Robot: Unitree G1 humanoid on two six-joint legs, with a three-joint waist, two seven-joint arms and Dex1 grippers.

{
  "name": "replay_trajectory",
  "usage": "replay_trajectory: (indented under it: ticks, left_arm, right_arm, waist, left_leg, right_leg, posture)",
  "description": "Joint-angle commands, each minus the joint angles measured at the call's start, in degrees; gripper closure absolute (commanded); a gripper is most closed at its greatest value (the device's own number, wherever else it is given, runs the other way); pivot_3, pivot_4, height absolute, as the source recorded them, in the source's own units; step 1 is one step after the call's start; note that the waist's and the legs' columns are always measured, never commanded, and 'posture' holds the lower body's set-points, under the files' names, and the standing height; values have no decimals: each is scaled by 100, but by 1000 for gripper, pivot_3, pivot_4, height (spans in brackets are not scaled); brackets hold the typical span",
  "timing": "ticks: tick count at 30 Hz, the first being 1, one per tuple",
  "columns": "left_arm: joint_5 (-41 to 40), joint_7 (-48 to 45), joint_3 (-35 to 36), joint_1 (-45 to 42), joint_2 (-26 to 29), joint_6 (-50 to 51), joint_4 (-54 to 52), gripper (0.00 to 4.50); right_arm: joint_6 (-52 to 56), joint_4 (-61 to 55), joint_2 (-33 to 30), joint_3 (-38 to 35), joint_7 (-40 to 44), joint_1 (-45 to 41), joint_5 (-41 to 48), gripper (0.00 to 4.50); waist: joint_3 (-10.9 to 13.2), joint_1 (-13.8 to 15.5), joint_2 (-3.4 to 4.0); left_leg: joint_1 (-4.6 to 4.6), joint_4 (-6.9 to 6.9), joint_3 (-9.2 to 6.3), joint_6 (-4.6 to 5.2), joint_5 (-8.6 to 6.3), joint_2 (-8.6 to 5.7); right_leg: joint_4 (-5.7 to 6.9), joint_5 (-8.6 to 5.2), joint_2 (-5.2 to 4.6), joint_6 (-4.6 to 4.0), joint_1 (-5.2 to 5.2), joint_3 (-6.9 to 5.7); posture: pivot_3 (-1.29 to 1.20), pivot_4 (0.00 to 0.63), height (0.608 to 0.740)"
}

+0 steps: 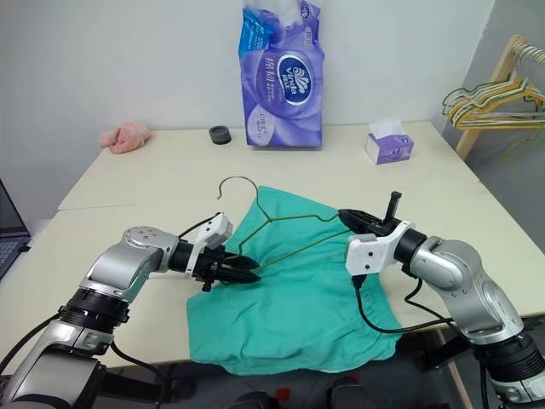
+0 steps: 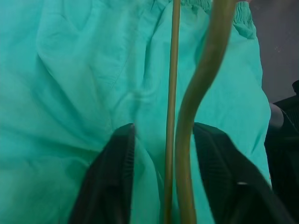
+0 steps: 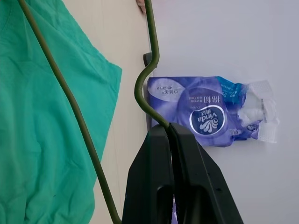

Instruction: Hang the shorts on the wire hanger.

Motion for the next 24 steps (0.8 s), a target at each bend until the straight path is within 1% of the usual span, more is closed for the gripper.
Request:
replay_trajectory:
  ticks: [1, 2, 3, 5, 9, 10, 13, 15, 16, 19, 21, 24]
  left_arm:
    - [13, 53, 70, -28, -37, -129, -57, 3924]
    - [15, 56, 70, -23, -38, -135, -59, 4289]
    - [21, 61, 67, -8, -34, -147, -69, 4487]
    - [35, 70, 69, 8, -33, -162, -77, 4487]
    - [96, 91, 60, 7, -39, -225, -43, 4500]
    - [110, 106, 59, 0, -46, -236, -28, 4500]
    - [213, 257, 82, -104, -120, -355, 169, 4500]
    - [240, 267, 82, -120, -132, -400, 208, 4500]
    - [235, 247, 69, -118, -136, -402, 167, 4500]
    - [300, 145, -30, -87, -85, -512, 6, 4500]
    - [361, 109, -80, -70, -52, -593, -67, 4500]
    - [567, 32, -247, -38, 61, -861, -285, 4500]
  right_arm:
    - [-165, -161, -30, -94, 71, -4, 92, 4500]
    - [-176, -167, -21, -104, 75, 6, 90, 4500]
    - [-170, -183, -18, -116, 99, 24, 113, 4500]
    - [-142, -213, 4, -152, 137, 50, 206, 4500]
    - [-77, -237, -71, -184, 351, 94, 378, 3503]
    - [-93, -241, -125, -187, 438, 118, 435, 3172]
    - [-43, -441, -671, -259, 1224, 443, 955, 2147]
    - [54, -530, -882, -269, 1500, 558, 1174, 1474]
    - [471, -660, -963, -447, 1655, 616, 1499, 1191]
    - [1621, -910, -1166, -902, 2044, 617, 2244, 1191]
    - [2154, -1034, -1207, -1005, 2128, 513, 2485, 1191]
    - [2823, -1198, -1303, -963, 2248, 303, 2657, 1191]
  waist:
    - [0, 0, 0]
    - [0, 0, 0]
    - [0, 0, 0]
    - [0, -1, 0]
    - [-1, 0, 0]
    - [-1, 0, 0]
    - [-2, 11, 2]
    - [-2, 34, 0]
    - [-2, 38, 1]
    - [-1, 31, 3]
    - [-3, 33, 0]
    - [-2, 20, 2]
  left_leg:
    - [0, 0, 0, 0, 0, 0]
    - [0, 0, 0, 0, 0, 0]
    - [0, 0, 0, 0, 0, 0]
    - [0, 0, 0, 0, 0, 0]
    - [0, 0, -1, 0, 0, 0]
    - [0, 1, -1, 0, 0, 0]
    - [0, 2, 0, 0, 0, -1]
    - [-1, 2, -3, 1, 0, -1]
    - [-1, 2, -3, 1, 0, -1]
    - [0, 5, -3, 0, 0, 0]
    - [1, 7, -4, 1, 0, 1]
    - [3, 8, -6, 1, 0, 4]
  right_leg:
    - [0, 0, 0, 0, 0, 0]
    - [0, 0, 0, 0, 0, 0]
    - [0, 0, 0, 0, 0, -1]
    - [1, 0, 0, 0, 0, 0]
    - [2, 0, 0, 0, 0, -1]
    - [3, 0, 0, 0, 0, -1]
    - [1, 0, -1, 0, 1, -1]
    - [-4, 0, -1, 0, 3, -7]
    - [-4, 0, -1, 0, 3, -7]
    - [2, 0, 0, 0, 3, -5]
    - [3, 0, 0, 0, 5, -5]
    - [3, 0, 0, 0, 5, -6]
  posture:
    - [-149, 53, 740]
    - [-149, 53, 740]
    - [-149, 53, 740]
    - [-149, 53, 740]
    - [-148, 48, 740]
    - [-148, 48, 740]
    - [-150, 49, 740]
    - [-150, 49, 740]
    - [-154, 53, 740]
    - [-159, 53, 740]
    - [-164, 54, 740]
    - [-164, 54, 740]
